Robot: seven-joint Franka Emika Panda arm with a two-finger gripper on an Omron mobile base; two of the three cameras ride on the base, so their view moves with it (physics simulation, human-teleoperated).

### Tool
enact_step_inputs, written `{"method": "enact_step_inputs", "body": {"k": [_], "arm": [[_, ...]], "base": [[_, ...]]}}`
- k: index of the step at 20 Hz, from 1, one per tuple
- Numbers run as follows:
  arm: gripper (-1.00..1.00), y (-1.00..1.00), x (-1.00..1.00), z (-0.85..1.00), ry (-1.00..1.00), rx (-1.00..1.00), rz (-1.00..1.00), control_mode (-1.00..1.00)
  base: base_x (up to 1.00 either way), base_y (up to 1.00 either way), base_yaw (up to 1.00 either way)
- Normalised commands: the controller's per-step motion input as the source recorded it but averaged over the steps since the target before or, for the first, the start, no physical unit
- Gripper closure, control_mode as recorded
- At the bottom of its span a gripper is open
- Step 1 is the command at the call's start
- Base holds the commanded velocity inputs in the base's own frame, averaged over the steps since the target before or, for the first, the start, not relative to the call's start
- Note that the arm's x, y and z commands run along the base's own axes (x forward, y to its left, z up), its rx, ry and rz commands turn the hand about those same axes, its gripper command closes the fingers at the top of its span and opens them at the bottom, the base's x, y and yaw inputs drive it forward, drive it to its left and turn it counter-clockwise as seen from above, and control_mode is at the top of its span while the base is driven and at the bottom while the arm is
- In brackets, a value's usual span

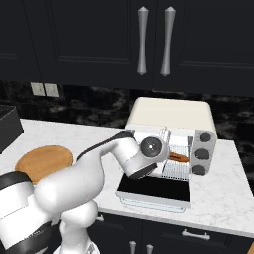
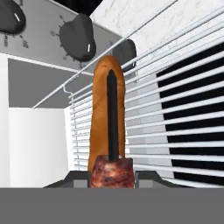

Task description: Pick up the kebab skewer and baguette bread, and place them inside the toaster oven. Close the toaster oven door and start by setting the timer.

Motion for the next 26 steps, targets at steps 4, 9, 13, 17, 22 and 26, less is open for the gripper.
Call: {"method": "enact_step_inputs", "body": {"k": [4, 9, 13, 17, 22, 26], "arm": [[1.00, 0.00, 0.00, 0.11, -0.03, 0.00, 0.00, -1.00], [1.00, 0.00, 0.19, 0.03, 0.00, 0.00, 0.00, -1.00], [1.00, 0.00, 0.36, 0.00, 0.00, 0.00, 0.00, -1.00], [1.00, 0.00, 0.27, 0.00, 0.01, 0.00, 0.00, -1.00], [1.00, 0.00, 0.17, -0.09, 0.05, 0.00, 0.00, -1.00], [1.00, 0.00, 0.11, -0.21, 0.04, 0.00, 0.00, -1.00]], "base": [[0.00, 0.00, 0.00], [0.00, 0.00, 0.00], [0.00, 0.00, 0.00], [0.00, 0.00, 0.00], [0.00, 0.00, 0.00], [0.00, 0.00, 0.00]]}}
